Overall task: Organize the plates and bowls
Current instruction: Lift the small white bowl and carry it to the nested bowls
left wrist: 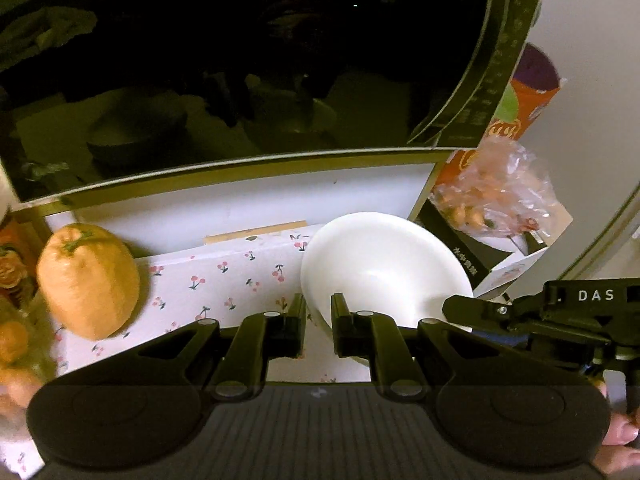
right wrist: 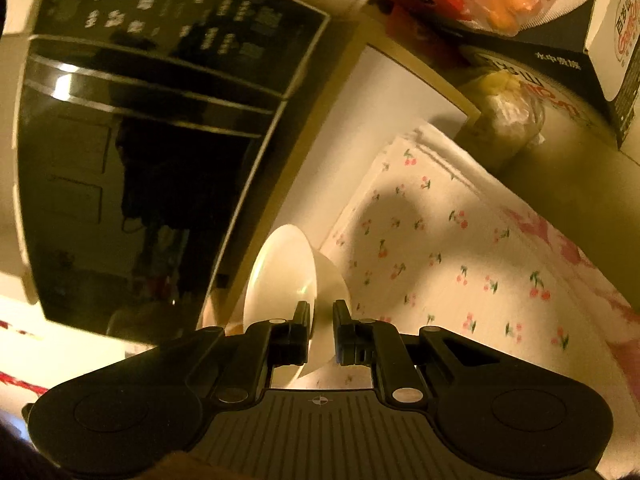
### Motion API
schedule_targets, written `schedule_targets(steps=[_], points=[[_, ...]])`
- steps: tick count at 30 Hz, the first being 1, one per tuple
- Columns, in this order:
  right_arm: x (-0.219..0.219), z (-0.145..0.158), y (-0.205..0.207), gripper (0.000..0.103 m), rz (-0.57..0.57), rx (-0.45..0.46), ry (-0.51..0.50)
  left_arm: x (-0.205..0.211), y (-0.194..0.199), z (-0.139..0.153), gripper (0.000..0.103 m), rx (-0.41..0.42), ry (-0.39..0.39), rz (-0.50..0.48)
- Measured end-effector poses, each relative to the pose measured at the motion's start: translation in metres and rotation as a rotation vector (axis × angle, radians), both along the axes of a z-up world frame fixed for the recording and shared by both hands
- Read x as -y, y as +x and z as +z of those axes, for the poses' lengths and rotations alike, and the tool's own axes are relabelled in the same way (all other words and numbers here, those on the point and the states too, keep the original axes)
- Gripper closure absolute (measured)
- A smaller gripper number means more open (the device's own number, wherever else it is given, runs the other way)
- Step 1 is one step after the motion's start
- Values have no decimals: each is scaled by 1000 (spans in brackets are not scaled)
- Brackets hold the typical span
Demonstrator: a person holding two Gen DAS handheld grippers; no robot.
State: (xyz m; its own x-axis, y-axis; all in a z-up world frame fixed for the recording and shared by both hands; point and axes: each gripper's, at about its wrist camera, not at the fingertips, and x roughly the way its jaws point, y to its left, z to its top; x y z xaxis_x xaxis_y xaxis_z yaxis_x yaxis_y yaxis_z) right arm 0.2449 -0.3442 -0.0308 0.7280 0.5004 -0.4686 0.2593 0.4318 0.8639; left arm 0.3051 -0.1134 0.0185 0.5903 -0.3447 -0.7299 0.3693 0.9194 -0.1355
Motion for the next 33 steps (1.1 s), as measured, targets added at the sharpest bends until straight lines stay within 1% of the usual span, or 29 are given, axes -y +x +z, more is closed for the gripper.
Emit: schedule_targets(steps=[9,15,25,29,33], points=[[-13,43,-38,90,22,24,-24,-17,-40,30,91,33,-19,-2],[-21,60,-68,90,26,31,-35,-27,-70,43,91,53,-47,-1],[-33,72,-111,90,48,12,-70,-43,-120,45,91,54,-92,11],[-39,71,-127,90,57,-5,-92,-47,-138,43,91,53,-94,16],[-45,67,-142,90,66,-29,-125,-48,-157,37,91,66,-83,-1]])
